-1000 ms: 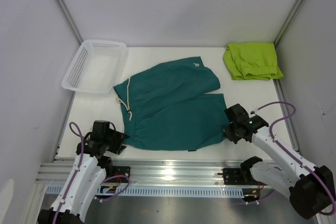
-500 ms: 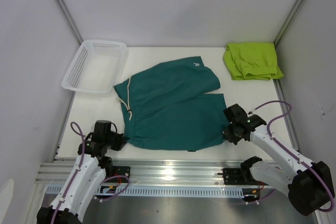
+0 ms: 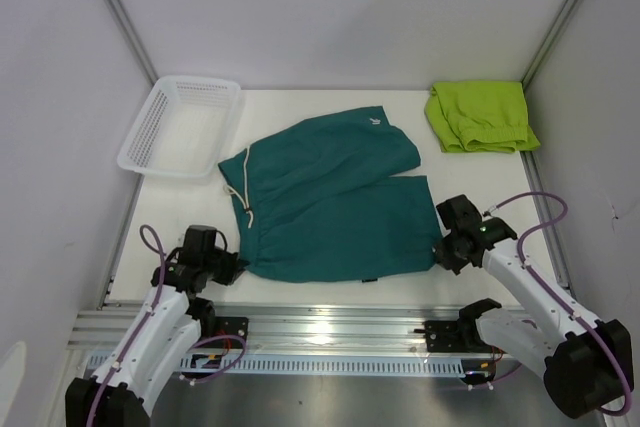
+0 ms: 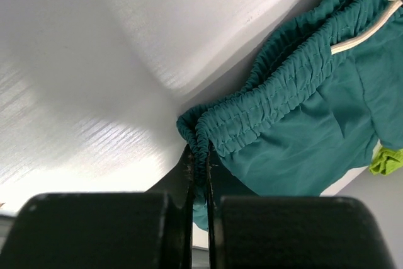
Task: Fold and stack the shorts
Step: Fold the shorts
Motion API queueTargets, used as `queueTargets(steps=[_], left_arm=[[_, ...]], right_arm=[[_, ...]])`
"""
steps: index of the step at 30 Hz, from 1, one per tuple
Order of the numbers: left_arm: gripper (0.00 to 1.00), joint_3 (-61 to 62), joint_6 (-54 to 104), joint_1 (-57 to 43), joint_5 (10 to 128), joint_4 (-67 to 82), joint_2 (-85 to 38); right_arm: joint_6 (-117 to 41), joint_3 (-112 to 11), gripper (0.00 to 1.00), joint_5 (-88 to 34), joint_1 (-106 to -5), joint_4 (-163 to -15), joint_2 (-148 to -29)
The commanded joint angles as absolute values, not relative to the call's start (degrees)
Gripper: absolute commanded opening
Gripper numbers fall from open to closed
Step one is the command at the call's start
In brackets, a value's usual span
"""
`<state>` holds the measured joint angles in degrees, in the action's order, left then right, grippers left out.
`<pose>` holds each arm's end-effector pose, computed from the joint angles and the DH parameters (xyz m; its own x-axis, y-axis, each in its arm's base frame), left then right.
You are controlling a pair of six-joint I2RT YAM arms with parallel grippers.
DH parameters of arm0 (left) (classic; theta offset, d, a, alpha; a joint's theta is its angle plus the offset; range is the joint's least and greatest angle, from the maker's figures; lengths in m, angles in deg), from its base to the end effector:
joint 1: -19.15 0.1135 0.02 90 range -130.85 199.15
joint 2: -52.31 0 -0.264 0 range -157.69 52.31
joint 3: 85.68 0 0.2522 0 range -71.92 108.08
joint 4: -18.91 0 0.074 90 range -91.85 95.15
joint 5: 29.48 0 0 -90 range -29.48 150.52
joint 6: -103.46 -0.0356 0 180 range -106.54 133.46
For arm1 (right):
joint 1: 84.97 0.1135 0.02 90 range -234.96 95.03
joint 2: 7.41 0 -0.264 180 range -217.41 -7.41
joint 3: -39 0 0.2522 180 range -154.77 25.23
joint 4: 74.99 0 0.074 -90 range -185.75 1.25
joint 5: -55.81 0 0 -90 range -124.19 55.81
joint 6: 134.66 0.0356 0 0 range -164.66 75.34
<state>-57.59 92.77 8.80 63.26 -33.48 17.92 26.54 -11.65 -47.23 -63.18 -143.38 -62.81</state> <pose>0.1077 -0.0214 0.1413 -0.3563 -0.9327 -0.0563 -0.7881 0.3323 -0.5182 0.1450 0.0493 0.2059 -0.5712 0.7649 -0.2979 0.7443 0.6356 0.2050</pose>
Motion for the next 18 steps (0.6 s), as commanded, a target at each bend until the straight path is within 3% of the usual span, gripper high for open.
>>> queueTargets(steps=[1, 7, 12, 18], left_arm=[[0.0, -53.3, 91.25, 8.43, 61.75, -36.06, 15.93], [0.0, -49.86, 93.26, 8.43, 58.41, -44.59, 17.76], [0.0, -53.28, 94.6, 8.43, 62.08, -41.27, 22.59], [0.0, -52.07, 88.45, 8.34, 64.12, -38.01, 15.67]], right_arm=[[25.13, -13.7, 0.0, -48.35, -64.22, -144.74, -61.99], [24.16, -15.46, 0.0, -48.78, -65.1, -146.05, -62.17], [24.25, -15.73, 0.0, -49.4, -65.01, -147.64, -59.89], [24.07, -16.6, 0.0, -50.36, -65.19, -150.0, -57.69]])
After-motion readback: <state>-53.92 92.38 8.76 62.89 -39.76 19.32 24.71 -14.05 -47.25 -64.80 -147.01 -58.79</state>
